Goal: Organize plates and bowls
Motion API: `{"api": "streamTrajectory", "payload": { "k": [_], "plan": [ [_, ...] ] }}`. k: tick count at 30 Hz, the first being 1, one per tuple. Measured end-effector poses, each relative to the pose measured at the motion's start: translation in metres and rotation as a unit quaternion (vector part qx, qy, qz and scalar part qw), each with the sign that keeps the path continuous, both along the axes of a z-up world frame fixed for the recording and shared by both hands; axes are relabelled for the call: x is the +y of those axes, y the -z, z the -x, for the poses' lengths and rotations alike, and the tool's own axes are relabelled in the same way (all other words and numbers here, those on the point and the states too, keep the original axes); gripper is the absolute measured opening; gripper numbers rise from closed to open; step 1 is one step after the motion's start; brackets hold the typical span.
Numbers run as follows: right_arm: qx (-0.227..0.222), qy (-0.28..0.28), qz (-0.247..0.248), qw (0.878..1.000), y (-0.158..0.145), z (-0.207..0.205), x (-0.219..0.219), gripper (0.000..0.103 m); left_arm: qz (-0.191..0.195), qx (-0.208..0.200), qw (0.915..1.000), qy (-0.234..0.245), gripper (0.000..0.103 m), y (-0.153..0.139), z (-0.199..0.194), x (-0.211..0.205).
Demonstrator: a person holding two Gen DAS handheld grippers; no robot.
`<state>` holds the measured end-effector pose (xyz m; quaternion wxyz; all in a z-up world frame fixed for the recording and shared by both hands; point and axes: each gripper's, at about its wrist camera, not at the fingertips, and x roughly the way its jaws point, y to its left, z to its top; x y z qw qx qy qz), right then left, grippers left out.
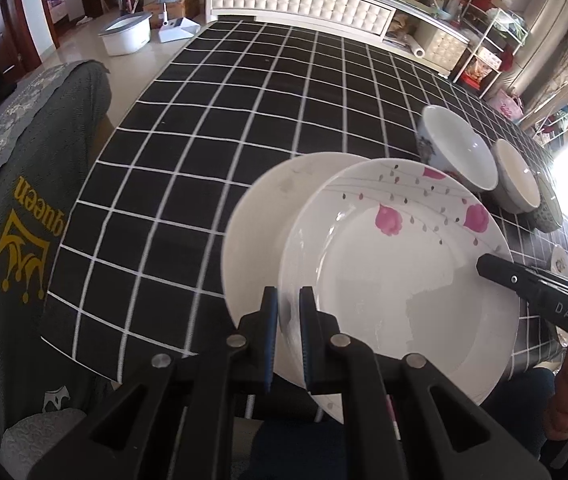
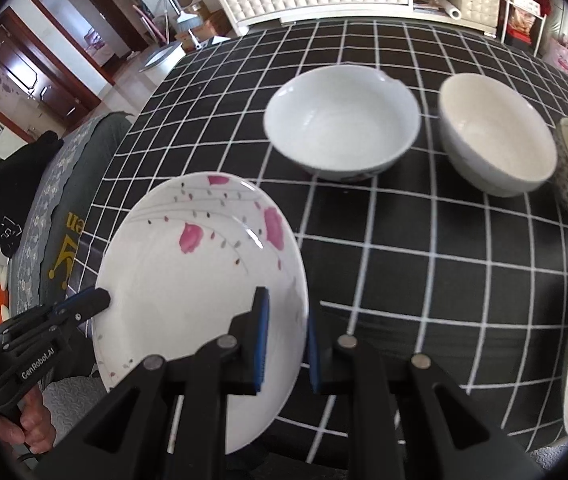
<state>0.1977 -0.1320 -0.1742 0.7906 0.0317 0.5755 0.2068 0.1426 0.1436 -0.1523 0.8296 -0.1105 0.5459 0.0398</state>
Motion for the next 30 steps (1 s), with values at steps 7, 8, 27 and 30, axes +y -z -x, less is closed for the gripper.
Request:
{"api": "streamTrajectory", "payload": {
  "k": [7, 8, 27, 30],
  "plan": [
    [0.011, -0.003, 0.004, 1.000, 0.006, -0.005, 0.013, 0.021, -0.002, 0.006, 0.9999, -0.013, 0.009, 0.008, -0.006, 0.014],
    [0.014, -0.003, 0.005, 1.000, 0.008, -0.005, 0.015, 0.021, -0.002, 0.007, 0.9998, -0.018, 0.009, 0.009, -0.007, 0.016],
    [-0.007, -0.030, 0.050, 0.998, 0.014, -0.004, 0.033, 0.021, -0.002, -0.005, 0.9984, -0.057, 0.009, 0.005, -0.010, 0.032],
    [-0.017, -0.025, 0.059, 0.998, 0.006, -0.001, 0.026, 0.026, -0.004, -0.015, 0.9976, -0.067, 0.012, -0.006, -0.004, 0.031]
  ]
}}
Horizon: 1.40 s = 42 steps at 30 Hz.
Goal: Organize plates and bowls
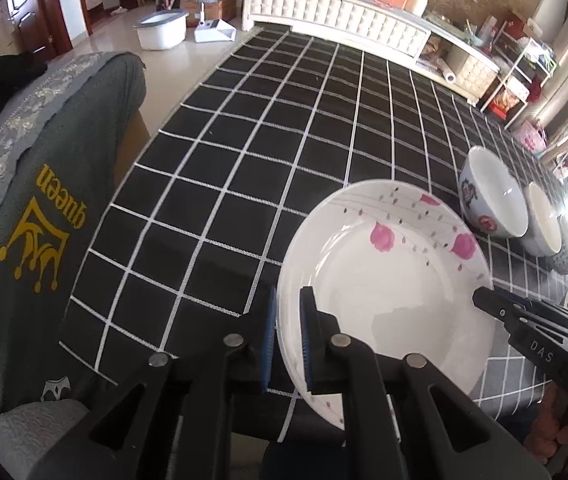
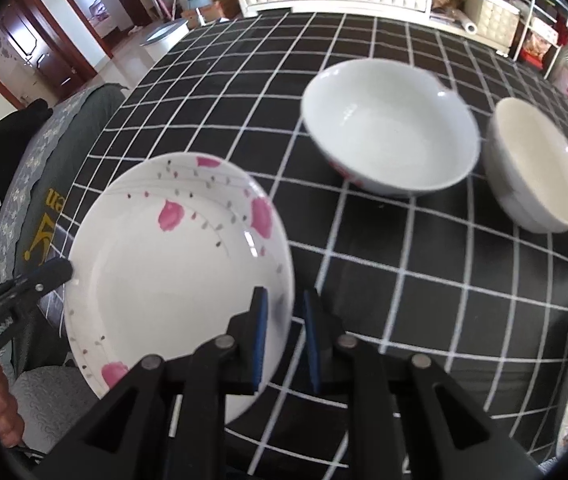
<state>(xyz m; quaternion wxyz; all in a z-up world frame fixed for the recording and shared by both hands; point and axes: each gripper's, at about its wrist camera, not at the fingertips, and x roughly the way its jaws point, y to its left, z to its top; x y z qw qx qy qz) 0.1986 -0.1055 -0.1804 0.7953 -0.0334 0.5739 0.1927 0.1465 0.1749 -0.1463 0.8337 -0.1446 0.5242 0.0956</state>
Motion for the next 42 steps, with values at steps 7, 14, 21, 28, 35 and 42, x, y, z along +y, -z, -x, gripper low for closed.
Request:
{"api": "streamTrajectory", "payload": {
  "k": [7, 14, 21, 28, 35, 42],
  "plan": [
    [-0.040, 0.004, -0.009, 0.999, -0.031, 0.020, -0.018, 0.072, -0.005, -0.038, 0.9988, 0.029, 0.039, -0.038, 0.014, -0.028],
    [-0.074, 0.050, -0.008, 0.996, -0.067, 0.044, -0.059, 0.072, 0.003, -0.058, 0.9939, 0.094, 0.039, -0.063, 0.017, -0.083],
    [-0.100, 0.099, 0.004, 0.990, -0.092, 0.061, -0.108, 0.073, 0.021, -0.063, 0.9860, 0.153, 0.039, -0.075, 0.014, -0.136],
    [-0.113, 0.132, 0.008, 0.985, -0.105, 0.072, -0.159, 0.073, 0.005, -0.074, 0.9768, 0.201, 0.043, -0.089, 0.009, -0.195],
    [-0.116, 0.170, 0.014, 0.978, -0.105, 0.076, -0.221, 0.077, 0.001, -0.072, 0.9709, 0.228, 0.054, -0.088, -0.005, -0.252],
    [-0.108, 0.190, 0.052, 0.974, -0.088, 0.069, -0.269, 0.080, -0.002, -0.051, 0.9645, 0.259, 0.059, -0.061, -0.026, -0.309]
  ]
}}
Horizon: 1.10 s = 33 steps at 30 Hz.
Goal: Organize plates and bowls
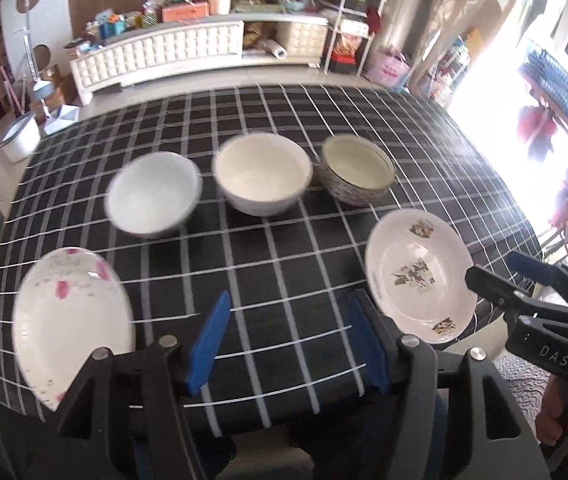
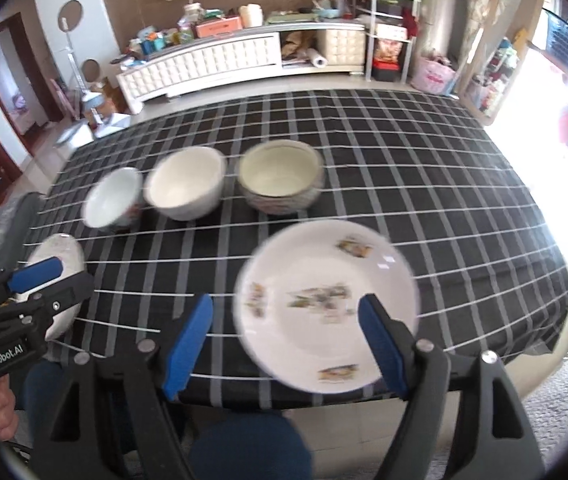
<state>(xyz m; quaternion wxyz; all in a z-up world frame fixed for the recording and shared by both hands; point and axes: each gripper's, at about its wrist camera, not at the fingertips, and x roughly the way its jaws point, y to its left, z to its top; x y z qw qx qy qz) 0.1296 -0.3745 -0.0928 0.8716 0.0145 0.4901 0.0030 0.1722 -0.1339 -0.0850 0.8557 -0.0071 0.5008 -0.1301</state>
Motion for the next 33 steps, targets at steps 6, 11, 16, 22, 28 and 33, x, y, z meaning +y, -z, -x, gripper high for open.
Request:
{"api": "streamTrajectory", "payload": {
  "k": [6, 11, 16, 22, 28, 33],
  "plan": [
    [0.038, 0.026, 0.017, 0.999, 0.025, -0.011, -0.038, 0.085, -0.001, 0.021, 0.9996, 0.017, 0.059, 0.028, -0.019, -0.041],
    [0.058, 0.033, 0.006, 0.998, 0.045, -0.020, -0.061, 0.085, 0.012, 0.051, 0.9984, 0.021, 0.059, 0.055, -0.037, -0.061],
    [0.074, 0.037, -0.011, 0.997, 0.066, -0.028, -0.074, 0.085, 0.012, 0.075, 0.9965, 0.036, 0.059, 0.078, -0.047, -0.077],
    [0.087, 0.035, -0.028, 0.995, 0.088, -0.035, -0.081, 0.085, 0.001, 0.081, 0.9951, 0.057, 0.059, 0.097, -0.053, -0.091],
    [0.084, 0.036, -0.025, 0.995, 0.095, -0.037, -0.080, 0.083, -0.013, 0.087, 0.9925, 0.085, 0.033, 0.113, -0.058, -0.105],
    [0.097, 0.040, -0.028, 0.994, 0.101, -0.036, -0.080, 0.060, -0.001, 0.095, 0.9905, 0.100, 0.020, 0.119, -0.061, -0.114]
  ]
}}
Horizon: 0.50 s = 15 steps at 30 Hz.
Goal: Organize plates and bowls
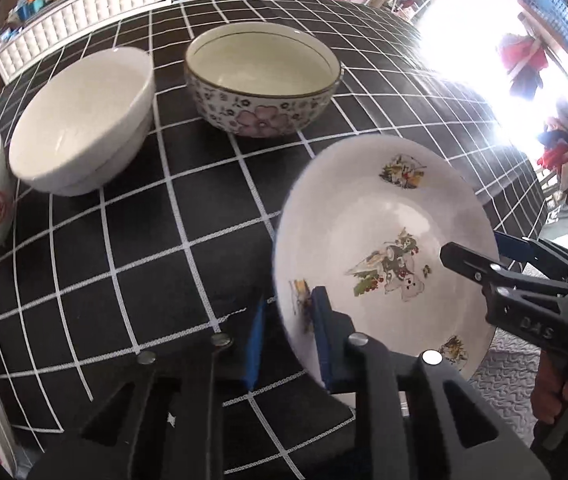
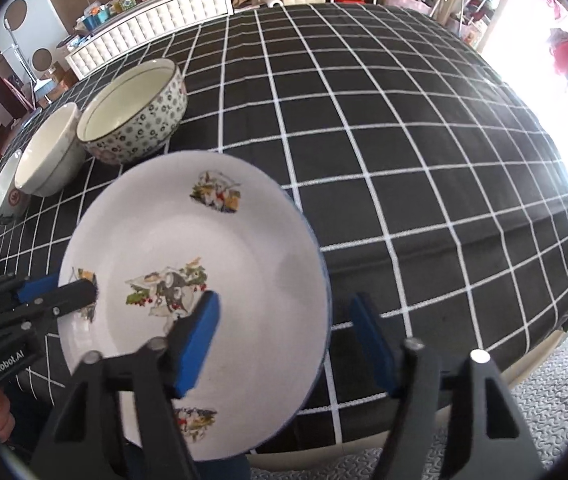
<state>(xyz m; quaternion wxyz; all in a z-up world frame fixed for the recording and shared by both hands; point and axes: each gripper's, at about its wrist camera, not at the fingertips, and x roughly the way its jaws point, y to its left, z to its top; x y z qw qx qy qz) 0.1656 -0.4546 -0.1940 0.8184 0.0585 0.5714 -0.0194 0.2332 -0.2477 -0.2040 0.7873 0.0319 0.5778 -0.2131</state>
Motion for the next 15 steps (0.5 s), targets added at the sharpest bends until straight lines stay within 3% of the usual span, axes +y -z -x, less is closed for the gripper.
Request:
{"api": "streamTrajectory", "payload": {
  "k": [2, 5, 15],
  "plan": [
    [-0.003, 0.005, -0.019, 1.000, 0.001, 0.002, -0.004, 0.046, -0.002, -0.002, 1.0000, 0.006, 0.015, 0.001, 0.000, -0.004],
    [-0.008, 0.017, -0.029, 0.999, -0.001, 0.007, -0.009, 0.035, -0.004, -0.001, 1.0000, 0.005, 0.015, 0.000, 0.000, -0.005],
    [-0.011, 0.043, -0.030, 0.999, -0.003, 0.010, -0.008, 0.030, -0.008, -0.011, 0.9999, 0.001, 0.015, -0.005, 0.002, -0.001]
  ]
}}
